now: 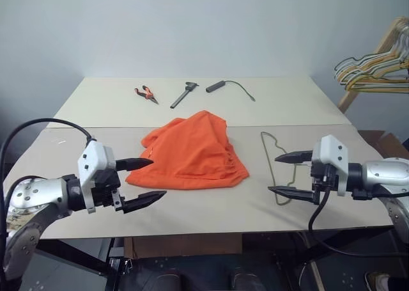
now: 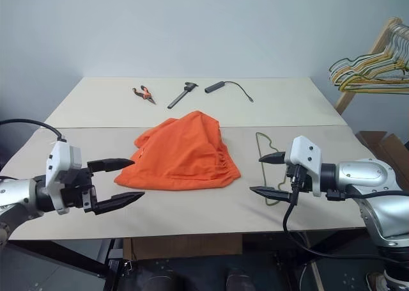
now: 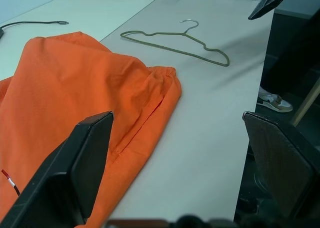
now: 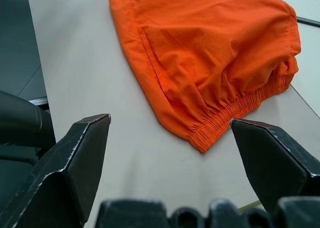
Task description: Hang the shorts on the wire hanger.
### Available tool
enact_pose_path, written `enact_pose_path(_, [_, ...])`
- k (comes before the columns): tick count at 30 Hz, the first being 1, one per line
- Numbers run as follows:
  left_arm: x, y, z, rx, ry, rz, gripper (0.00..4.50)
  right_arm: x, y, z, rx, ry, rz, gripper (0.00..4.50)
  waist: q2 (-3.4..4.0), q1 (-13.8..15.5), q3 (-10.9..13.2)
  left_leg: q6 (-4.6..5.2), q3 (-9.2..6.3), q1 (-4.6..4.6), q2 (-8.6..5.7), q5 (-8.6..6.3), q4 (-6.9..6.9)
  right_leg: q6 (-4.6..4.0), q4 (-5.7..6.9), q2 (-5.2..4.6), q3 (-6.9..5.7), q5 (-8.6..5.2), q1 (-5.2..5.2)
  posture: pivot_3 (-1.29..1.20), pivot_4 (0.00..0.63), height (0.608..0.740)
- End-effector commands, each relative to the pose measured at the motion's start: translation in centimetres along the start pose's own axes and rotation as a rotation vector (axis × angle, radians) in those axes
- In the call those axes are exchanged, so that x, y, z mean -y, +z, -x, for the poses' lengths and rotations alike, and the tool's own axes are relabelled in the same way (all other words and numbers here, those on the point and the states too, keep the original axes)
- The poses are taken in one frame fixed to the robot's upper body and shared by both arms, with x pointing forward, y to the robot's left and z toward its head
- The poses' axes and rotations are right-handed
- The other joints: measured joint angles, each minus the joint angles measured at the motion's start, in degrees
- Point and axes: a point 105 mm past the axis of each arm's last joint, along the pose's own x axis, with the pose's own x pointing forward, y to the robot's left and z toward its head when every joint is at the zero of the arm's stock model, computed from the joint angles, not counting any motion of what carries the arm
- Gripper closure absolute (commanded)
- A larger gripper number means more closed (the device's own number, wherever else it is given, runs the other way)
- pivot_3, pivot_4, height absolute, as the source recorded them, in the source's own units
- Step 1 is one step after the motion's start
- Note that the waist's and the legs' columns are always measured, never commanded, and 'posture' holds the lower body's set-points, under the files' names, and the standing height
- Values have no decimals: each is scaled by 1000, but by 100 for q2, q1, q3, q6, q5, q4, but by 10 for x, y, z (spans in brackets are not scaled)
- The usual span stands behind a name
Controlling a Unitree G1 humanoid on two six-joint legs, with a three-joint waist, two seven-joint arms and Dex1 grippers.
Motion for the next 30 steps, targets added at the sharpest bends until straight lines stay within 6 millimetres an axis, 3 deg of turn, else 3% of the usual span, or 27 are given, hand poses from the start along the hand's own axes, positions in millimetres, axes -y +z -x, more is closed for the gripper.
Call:
enact_pose_path(1, [0,10,2,15,8,-50,0,-1,11,2,33,-7,48,28,0,0,1,0,0,0,0,0,0,0,0,0,0,0,0,28,43,740])
enact_pose_path(14, [-3,14,1,23,7,-64,0,-9,5,-13,21,-32,79,28,-2,5,33,0,-1,0,1,0,-1,0,0,1,-1,-3,0,45,37,740])
enact_pose_path(21, [-5,13,4,31,28,-73,0,-12,-19,-46,-168,-53,340,28,0,-2,48,0,0,-3,-1,0,-2,-1,-1,-1,-1,-4,-4,29,45,740])
enact_pose_path(30, [-6,5,6,29,27,-76,0,0,-35,-110,-267,-103,588,28,-2,-19,69,-1,1,-1,0,0,-4,-8,0,1,-1,-7,-8,23,48,740])
